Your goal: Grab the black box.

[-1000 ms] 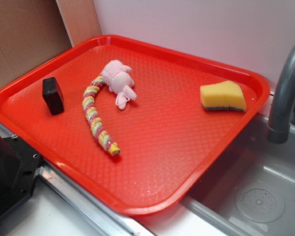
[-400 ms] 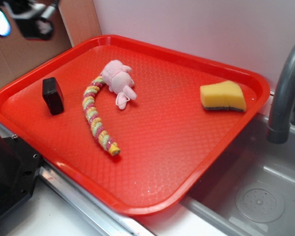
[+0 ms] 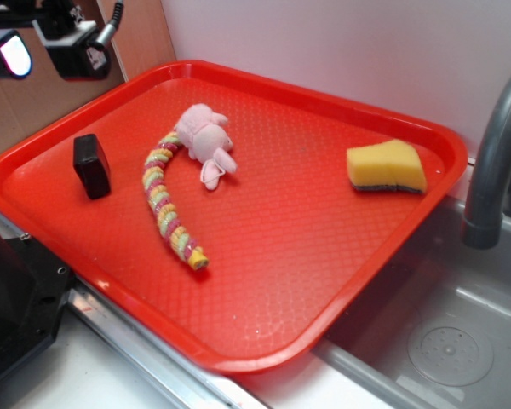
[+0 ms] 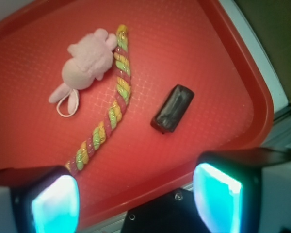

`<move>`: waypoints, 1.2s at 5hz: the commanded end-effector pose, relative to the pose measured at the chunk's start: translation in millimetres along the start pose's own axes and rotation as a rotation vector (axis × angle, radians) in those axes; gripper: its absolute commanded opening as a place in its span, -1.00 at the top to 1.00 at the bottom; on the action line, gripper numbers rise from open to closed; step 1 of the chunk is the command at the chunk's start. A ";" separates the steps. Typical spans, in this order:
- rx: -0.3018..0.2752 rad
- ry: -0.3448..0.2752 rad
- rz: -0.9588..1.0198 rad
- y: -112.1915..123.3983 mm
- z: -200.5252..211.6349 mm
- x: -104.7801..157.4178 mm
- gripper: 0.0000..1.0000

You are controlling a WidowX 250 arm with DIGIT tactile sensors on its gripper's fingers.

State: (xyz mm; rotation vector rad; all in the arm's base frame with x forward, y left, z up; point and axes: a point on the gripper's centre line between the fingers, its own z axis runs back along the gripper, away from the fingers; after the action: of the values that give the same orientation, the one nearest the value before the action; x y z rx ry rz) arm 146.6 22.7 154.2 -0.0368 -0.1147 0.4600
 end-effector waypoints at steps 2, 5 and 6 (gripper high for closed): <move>0.179 0.033 0.217 53.8 -88.7 21.8 -1.00; 0.211 0.103 0.201 38.6 -135.2 43.5 1.00; 0.154 0.114 0.164 32.6 -97.7 36.1 1.00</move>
State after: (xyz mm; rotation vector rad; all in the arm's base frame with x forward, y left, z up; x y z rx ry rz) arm 173.0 62.4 50.1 0.0742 0.0771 0.6274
